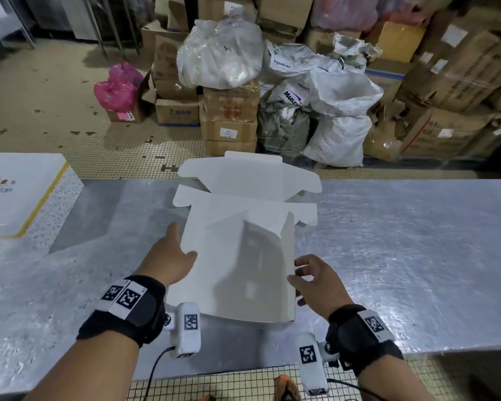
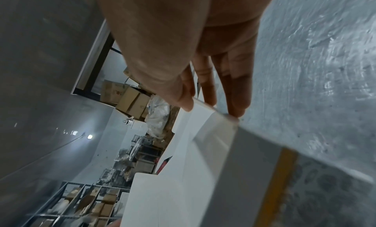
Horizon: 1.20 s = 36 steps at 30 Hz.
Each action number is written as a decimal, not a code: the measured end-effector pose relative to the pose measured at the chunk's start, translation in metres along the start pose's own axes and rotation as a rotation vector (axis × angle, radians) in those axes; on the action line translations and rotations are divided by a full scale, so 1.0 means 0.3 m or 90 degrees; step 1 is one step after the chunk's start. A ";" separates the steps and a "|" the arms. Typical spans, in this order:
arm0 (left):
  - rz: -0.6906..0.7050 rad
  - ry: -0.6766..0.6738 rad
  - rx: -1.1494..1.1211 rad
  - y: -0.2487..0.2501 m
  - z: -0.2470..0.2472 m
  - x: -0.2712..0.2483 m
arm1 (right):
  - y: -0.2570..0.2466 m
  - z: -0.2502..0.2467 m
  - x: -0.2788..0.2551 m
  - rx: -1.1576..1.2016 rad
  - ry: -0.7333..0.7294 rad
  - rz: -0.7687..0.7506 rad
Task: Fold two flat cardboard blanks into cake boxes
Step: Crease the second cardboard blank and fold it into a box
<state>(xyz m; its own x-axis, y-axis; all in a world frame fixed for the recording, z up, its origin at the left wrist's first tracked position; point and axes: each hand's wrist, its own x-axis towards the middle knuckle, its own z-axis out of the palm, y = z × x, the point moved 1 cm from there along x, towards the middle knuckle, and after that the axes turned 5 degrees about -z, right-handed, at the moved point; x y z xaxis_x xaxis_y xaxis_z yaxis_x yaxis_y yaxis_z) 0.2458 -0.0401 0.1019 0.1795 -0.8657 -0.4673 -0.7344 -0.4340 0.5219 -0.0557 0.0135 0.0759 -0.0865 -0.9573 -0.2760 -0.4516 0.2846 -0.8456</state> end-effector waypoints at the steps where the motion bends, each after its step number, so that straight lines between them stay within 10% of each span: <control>1: 0.021 0.032 0.005 0.016 -0.003 -0.002 | -0.005 -0.004 0.000 0.002 -0.011 0.002; 10: 0.166 0.007 -0.103 0.281 0.107 -0.047 | 0.000 -0.144 0.159 0.036 0.022 0.002; 29: -0.021 -0.114 -0.197 0.458 0.478 -0.104 | 0.236 -0.287 0.773 0.191 -0.087 0.097; 36: -0.034 -0.100 -0.254 0.398 0.506 -0.116 | 0.173 -0.281 0.746 0.184 -0.045 0.040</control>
<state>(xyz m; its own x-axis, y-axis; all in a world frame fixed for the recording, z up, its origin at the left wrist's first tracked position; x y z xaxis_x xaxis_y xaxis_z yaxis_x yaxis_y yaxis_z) 0.0524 -0.0238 0.0722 0.0854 -0.8045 -0.5878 -0.4104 -0.5660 0.7150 -0.1733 -0.1903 0.0088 -0.0395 -0.9341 -0.3548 -0.1745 0.3561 -0.9180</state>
